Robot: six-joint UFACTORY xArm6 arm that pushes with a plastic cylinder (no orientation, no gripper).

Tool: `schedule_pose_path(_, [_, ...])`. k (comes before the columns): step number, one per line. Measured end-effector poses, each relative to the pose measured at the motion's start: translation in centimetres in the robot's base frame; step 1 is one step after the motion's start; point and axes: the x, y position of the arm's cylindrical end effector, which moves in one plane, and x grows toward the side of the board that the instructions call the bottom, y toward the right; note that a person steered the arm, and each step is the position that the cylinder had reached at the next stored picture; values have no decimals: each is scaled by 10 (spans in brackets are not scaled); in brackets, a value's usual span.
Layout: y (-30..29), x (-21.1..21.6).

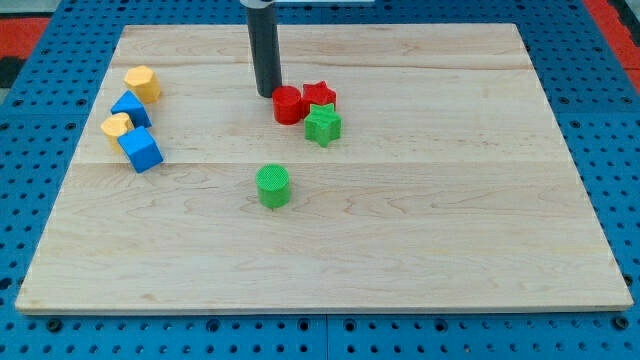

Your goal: Push green circle closer to the green star

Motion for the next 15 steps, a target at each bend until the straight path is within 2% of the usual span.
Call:
schedule_pose_path(1, [11,18])
schedule_pose_path(3, [-26,30])
schedule_pose_path(4, [-35,57])
schedule_pose_path(7, [-49,175])
schedule_pose_path(8, [-42,188])
schedule_pose_path(10, [16,160])
schedule_pose_path(15, [25,122])
